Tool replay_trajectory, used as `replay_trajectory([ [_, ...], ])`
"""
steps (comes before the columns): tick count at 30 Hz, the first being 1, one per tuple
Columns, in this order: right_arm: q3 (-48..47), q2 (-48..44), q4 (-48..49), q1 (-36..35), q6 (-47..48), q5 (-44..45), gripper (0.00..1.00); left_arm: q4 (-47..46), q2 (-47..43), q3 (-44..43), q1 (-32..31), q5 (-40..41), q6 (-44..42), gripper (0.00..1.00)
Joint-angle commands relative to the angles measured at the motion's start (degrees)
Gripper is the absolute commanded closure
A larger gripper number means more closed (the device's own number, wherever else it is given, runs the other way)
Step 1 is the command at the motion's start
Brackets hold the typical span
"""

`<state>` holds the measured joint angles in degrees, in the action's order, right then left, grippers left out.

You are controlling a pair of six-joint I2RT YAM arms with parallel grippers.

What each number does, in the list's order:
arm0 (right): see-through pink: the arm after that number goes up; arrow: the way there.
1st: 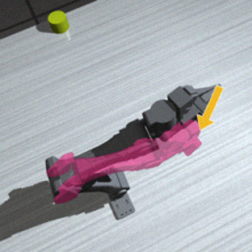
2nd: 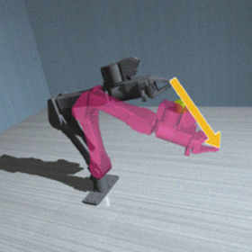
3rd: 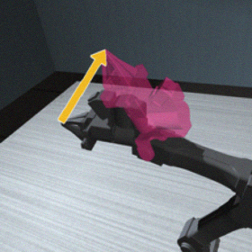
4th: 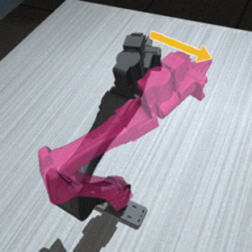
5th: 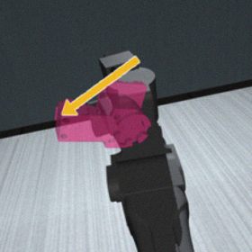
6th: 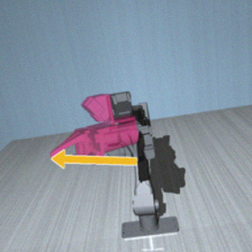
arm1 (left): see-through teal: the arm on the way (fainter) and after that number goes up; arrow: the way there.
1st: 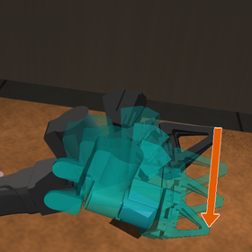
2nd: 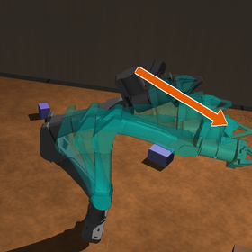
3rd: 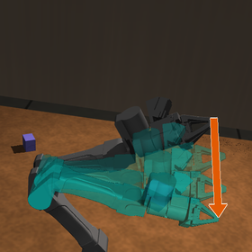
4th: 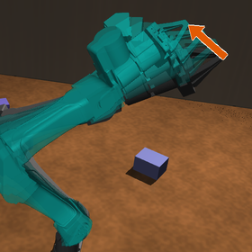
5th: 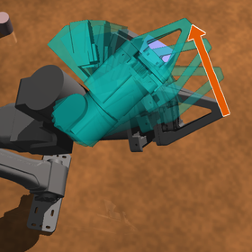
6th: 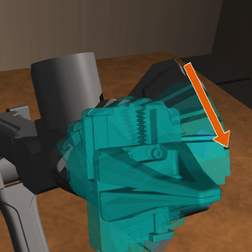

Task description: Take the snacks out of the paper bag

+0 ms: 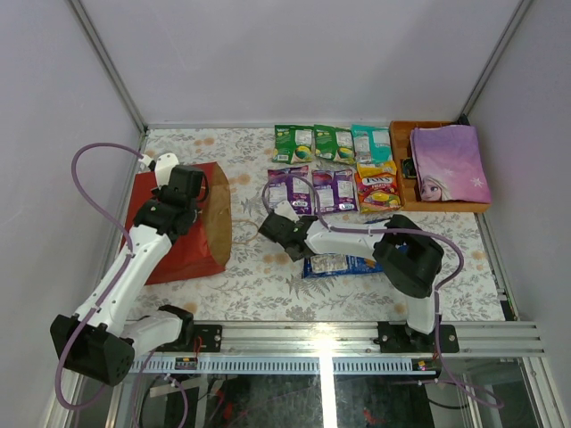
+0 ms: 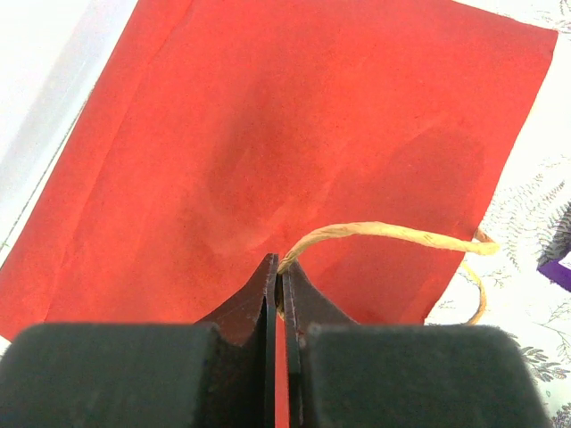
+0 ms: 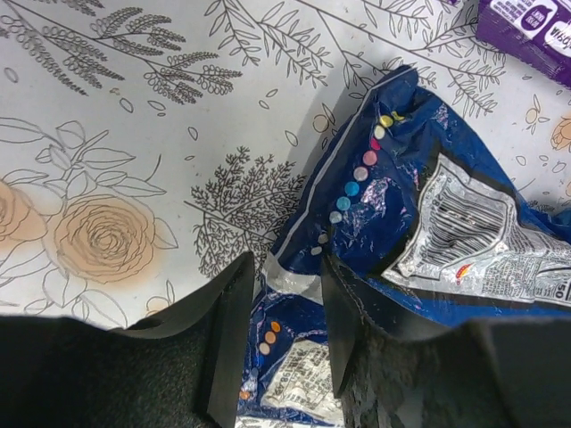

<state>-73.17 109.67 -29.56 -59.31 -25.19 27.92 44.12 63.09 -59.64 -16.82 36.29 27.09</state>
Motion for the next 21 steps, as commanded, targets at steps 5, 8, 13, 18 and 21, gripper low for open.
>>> replay_trajectory([
  [5, 5.2, 2.8, 5.1, 4.3, -3.0, -6.4, 0.59, -2.8, 0.7, 0.4, 0.4, -0.3, -0.9, 1.00],
  [8, 7.1, 2.1, 5.6, 5.3, -3.5, -5.7, 0.72, -2.8, 0.9, 0.5, 0.4, -0.4, -1.0, 1.00],
  [13, 9.7, -1.0, 6.0, 7.3, -3.8, -3.6, 1.00, -2.8, 1.1, 0.4, 0.4, -0.5, -1.0, 1.00],
  [18, 12.3, -8.3, 6.9, 8.6, -2.8, -1.6, 1.00, -2.8, 1.0, 0.4, 0.4, -0.3, -1.0, 1.00],
  [21, 14.7, -17.1, 7.7, 8.9, -1.6, -0.9, 1.00, -2.7, 1.0, 0.4, 0.4, -0.4, -1.0, 1.00],
])
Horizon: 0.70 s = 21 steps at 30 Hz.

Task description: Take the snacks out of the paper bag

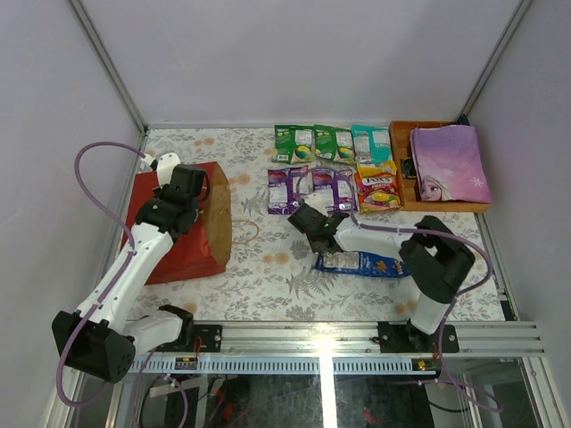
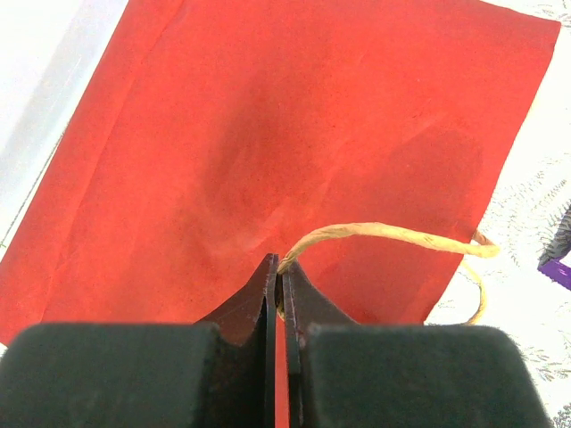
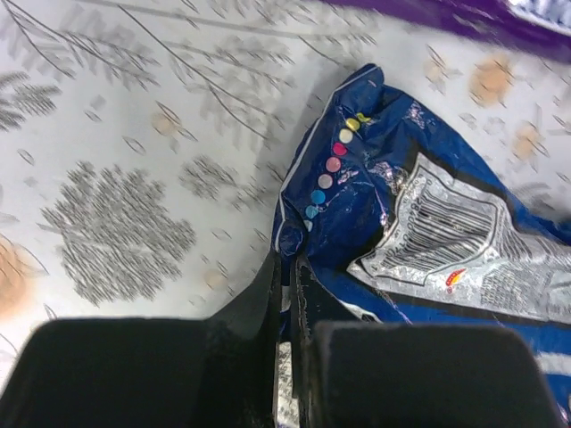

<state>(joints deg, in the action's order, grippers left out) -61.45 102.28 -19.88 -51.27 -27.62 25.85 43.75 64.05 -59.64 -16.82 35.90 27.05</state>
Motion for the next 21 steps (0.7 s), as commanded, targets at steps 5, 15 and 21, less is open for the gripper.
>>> replay_trajectory([
  [5, 10.2, -28.1, 1.1, 7.5, 4.5, -4.3, 1.00, -2.4, -0.1, 0.3, 0.4, -0.2, -0.9, 1.00],
  [15, 10.5, -28.5, 10.7, 0.7, 3.0, -14.2, 1.00, -2.4, -0.7, 0.5, 0.3, 0.1, -0.9, 1.00],
  [21, 13.9, -36.3, 12.9, 8.7, 4.2, -18.4, 1.00, -2.4, -0.8, 0.6, 0.4, 0.0, -0.9, 1.00],
])
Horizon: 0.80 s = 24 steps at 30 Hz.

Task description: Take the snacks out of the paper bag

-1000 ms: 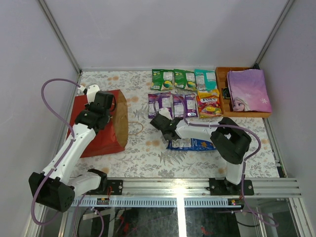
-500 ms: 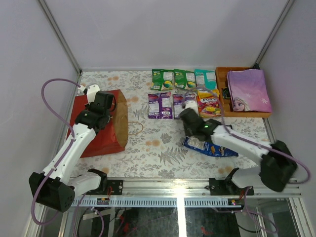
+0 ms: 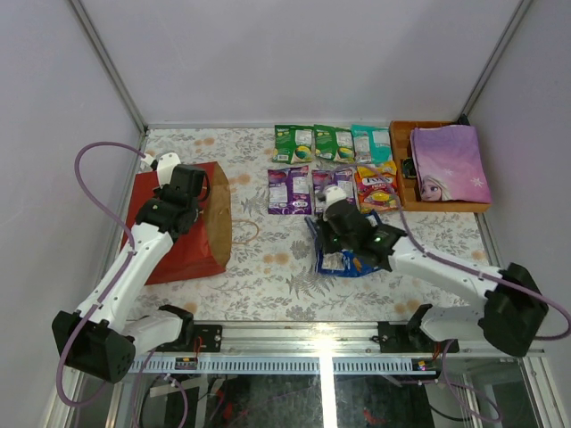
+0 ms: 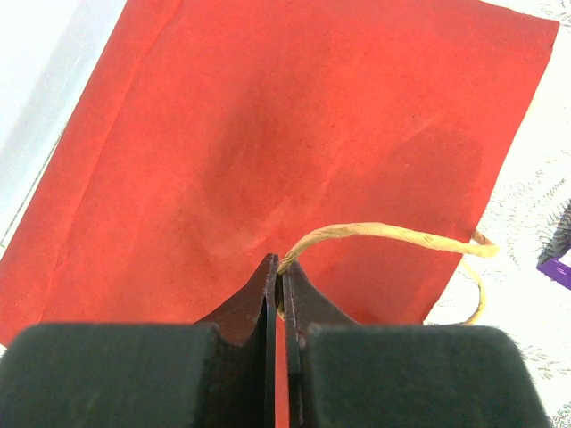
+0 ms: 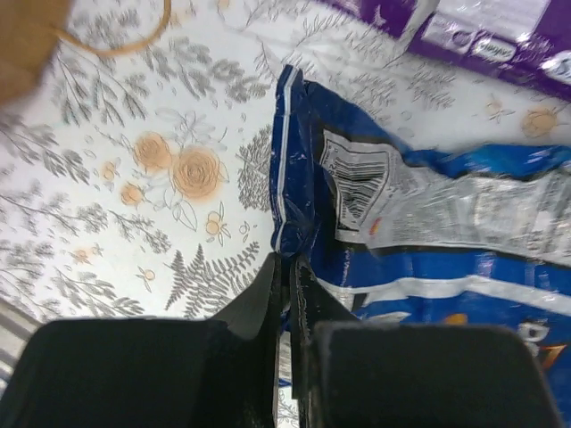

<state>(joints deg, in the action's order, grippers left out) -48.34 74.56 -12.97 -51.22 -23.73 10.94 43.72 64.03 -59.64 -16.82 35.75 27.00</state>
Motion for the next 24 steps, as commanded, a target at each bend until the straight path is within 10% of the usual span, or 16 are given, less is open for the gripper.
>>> replay_trajectory([
  [1, 1.6, -9.8, 5.8, 11.3, 0.1, -4.9, 1.00, -2.3, -0.8, 0.6, 0.4, 0.2, -0.9, 1.00],
  [18, -3.4, -10.9, 4.7, 16.7, 2.4, -19.9, 1.00, -2.3, -1.1, 0.7, 0.3, 0.4, -0.9, 1.00],
  [24, -8.6, 1.2, 5.4, 5.7, 2.4, -13.7, 1.00, -2.4, -0.6, 0.7, 0.4, 0.4, -0.9, 1.00],
])
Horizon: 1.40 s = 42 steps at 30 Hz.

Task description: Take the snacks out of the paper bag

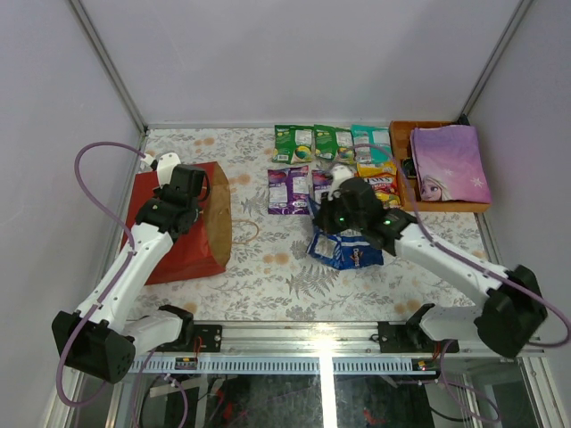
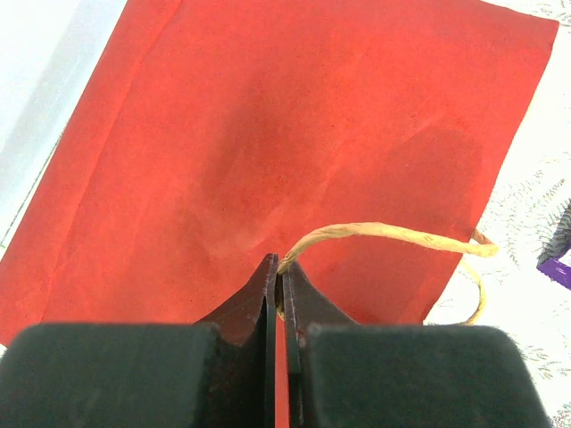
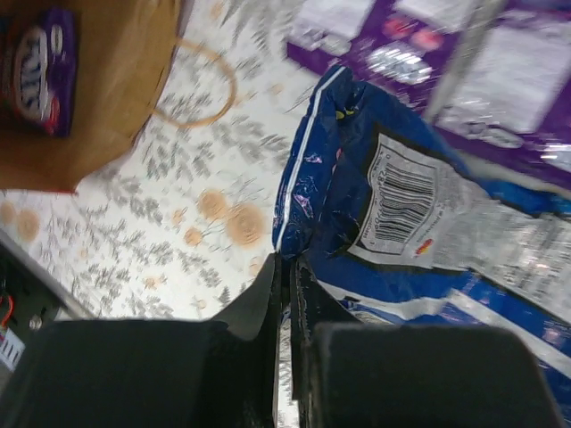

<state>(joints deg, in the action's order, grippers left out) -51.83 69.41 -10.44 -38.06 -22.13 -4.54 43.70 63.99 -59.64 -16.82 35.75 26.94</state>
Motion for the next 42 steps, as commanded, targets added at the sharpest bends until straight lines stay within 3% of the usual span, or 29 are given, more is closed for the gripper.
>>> replay_trajectory([
  [1, -6.5, 8.7, 3.3, -9.3, 0.0, 1.1, 0.95, -2.3, -0.5, 0.7, 0.3, 0.5, -0.8, 1.00],
  [4, -8.9, 13.0, 3.8, -12.9, -0.3, -1.6, 0.52, -2.3, 0.0, 0.6, 0.4, 0.6, -0.8, 1.00],
  [7, -6.6, 9.4, 5.3, -12.3, 1.4, -0.3, 0.08, -2.3, 0.3, 0.6, 0.4, 0.6, -0.8, 1.00],
  [8, -4.2, 6.6, 7.5, -11.2, 1.3, 0.1, 0.00, -2.4, 0.3, 0.6, 0.4, 0.6, -0.8, 1.00],
  [11, 4.5, 0.6, 16.5, 0.2, -4.7, -8.7, 0.01, -2.3, 0.6, 0.4, 0.4, 0.6, -0.9, 1.00],
  [14, 10.5, 1.7, 24.2, 7.7, -11.3, -18.0, 0.06, -2.3, 0.6, 0.4, 0.4, 0.5, -0.9, 1.00],
  [18, 13.6, 11.2, 34.6, 9.0, -19.9, -31.5, 0.27, -2.3, 0.8, 0.5, 0.4, 0.1, -0.9, 1.00],
  [21, 18.2, 19.5, 52.3, 9.0, -31.0, -38.9, 0.47, -2.3, 0.8, 0.6, 0.4, -0.1, -0.9, 1.00],
  [23, 21.4, 24.8, 63.9, 9.1, -36.2, -40.4, 0.52, -2.3, 0.9, 0.6, 0.4, -0.1, -0.9, 1.00],
  [26, 24.1, 31.0, 69.3, 9.8, -37.4, -39.7, 0.53, -2.3, 1.0, 0.6, 0.4, -0.1, -1.0, 1.00],
  [33, 33.2, 45.8, 87.0, 22.6, -43.9, -40.3, 0.61, -2.4, 1.2, 0.6, 0.4, 0.0, -1.0, 1.00],
  [37, 34.9, 44.9, 78.9, 25.4, -37.4, -36.7, 0.63, -2.4, 1.7, 0.5, 0.3, 0.1, -1.1, 1.00],
  [42, 30.9, 27.7, 43.0, 25.5, -18.5, -21.9, 0.59, -2.4, 2.5, 0.2, 0.3, -0.1, -1.2, 1.00],
])
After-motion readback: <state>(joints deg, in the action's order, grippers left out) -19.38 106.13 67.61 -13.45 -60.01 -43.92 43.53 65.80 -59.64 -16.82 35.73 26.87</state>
